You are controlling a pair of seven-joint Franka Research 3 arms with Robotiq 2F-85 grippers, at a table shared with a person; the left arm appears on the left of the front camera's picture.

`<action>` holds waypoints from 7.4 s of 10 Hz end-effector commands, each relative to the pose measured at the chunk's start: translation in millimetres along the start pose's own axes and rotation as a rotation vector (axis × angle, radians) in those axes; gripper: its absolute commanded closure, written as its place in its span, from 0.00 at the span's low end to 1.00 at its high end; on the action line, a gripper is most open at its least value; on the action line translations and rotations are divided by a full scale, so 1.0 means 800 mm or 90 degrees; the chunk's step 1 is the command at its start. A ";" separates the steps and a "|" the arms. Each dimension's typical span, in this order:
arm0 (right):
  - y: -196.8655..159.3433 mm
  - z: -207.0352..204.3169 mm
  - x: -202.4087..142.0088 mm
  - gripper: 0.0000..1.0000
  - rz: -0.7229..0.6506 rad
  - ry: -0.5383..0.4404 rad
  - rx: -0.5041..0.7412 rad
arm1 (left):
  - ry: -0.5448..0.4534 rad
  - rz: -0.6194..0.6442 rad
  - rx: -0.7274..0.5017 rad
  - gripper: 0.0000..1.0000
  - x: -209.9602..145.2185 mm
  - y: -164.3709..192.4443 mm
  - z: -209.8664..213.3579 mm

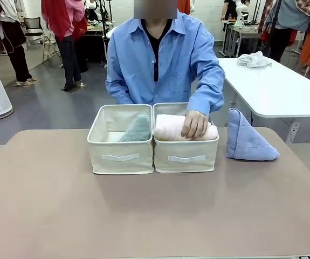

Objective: Sort the towels based on their folding style.
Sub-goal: Pick up another triangle-folded towel from the table and place it in the left Fabric basket.

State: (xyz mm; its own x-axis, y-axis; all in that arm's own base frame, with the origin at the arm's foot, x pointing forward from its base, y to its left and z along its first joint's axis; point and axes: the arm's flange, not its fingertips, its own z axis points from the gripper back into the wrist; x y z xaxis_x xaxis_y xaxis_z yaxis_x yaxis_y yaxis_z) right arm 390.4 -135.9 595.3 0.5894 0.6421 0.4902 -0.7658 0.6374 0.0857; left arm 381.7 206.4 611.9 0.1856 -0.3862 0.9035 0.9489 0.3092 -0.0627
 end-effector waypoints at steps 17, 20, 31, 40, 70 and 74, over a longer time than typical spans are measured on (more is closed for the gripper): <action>0.023 -0.246 0.215 0.00 0.288 0.305 -0.165 | -0.006 -0.020 0.000 0.07 -0.002 -0.002 0.000; 0.044 -0.255 0.216 0.00 0.310 0.266 -0.156 | -0.006 -0.020 0.000 0.07 -0.002 -0.002 0.000; -0.048 -0.298 0.281 0.00 0.228 0.351 -0.009 | -0.006 -0.020 0.000 0.07 -0.002 -0.002 0.000; -0.083 -0.353 0.238 0.00 0.289 0.312 0.085 | -0.006 -0.020 0.000 0.07 -0.002 -0.002 0.000; 0.348 -0.181 0.541 0.82 0.592 0.191 -0.153 | -0.006 -0.020 0.000 0.07 -0.002 -0.002 0.000; 0.389 -0.281 0.597 0.82 0.565 0.160 -0.101 | -0.006 -0.020 0.000 0.07 -0.002 -0.002 0.000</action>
State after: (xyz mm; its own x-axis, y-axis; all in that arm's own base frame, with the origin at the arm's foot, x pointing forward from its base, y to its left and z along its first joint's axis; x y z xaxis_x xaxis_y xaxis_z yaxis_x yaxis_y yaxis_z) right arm 485.2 451.1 637.3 -0.1897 0.9743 0.1213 -0.9314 -0.1395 -0.3361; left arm 381.3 206.0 611.7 0.1823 -0.3898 0.9027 0.9502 0.3058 -0.0598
